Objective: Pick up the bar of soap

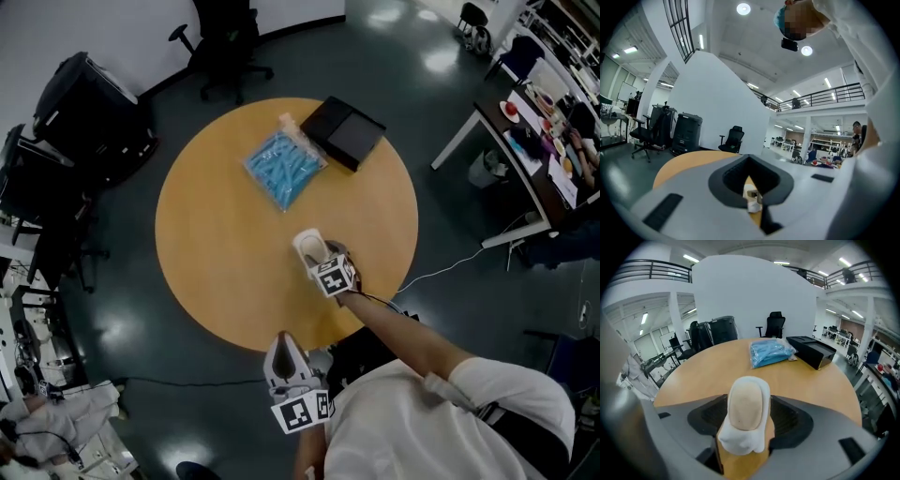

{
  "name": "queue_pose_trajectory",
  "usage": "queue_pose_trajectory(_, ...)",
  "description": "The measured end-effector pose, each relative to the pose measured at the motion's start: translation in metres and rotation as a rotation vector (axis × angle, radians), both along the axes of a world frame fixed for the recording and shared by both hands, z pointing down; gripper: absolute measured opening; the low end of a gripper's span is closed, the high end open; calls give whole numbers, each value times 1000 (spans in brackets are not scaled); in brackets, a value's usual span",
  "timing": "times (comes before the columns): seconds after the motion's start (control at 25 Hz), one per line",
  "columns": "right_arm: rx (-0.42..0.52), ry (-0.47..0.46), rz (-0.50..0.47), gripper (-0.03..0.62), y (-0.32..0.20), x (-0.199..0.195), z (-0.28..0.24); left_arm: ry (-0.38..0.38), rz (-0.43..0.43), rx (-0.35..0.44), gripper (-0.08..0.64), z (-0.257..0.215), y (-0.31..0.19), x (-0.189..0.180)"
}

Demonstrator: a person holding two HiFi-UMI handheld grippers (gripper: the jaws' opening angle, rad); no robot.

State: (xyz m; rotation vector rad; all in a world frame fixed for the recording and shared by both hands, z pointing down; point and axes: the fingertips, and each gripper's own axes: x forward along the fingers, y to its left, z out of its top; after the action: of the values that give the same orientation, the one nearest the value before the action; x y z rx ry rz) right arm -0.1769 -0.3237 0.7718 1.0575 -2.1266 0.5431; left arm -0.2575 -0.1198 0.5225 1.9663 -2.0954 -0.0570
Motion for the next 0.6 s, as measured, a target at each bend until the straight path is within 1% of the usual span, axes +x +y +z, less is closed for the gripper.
queue_pose_trajectory(0.2, -54, 70, -26, 284, -3, -12, 21, 24, -46, -24, 3, 9, -3, -14)
queue_pose_trajectory(0.36, -40, 137, -34, 288, -11, -19, 28, 27, -74, -27, 3, 12, -3, -23)
queue_pose_trajectory(0.6, -55, 135, -18, 287, -17, -22, 29, 44, -89, -46, 3, 18, -2, -28)
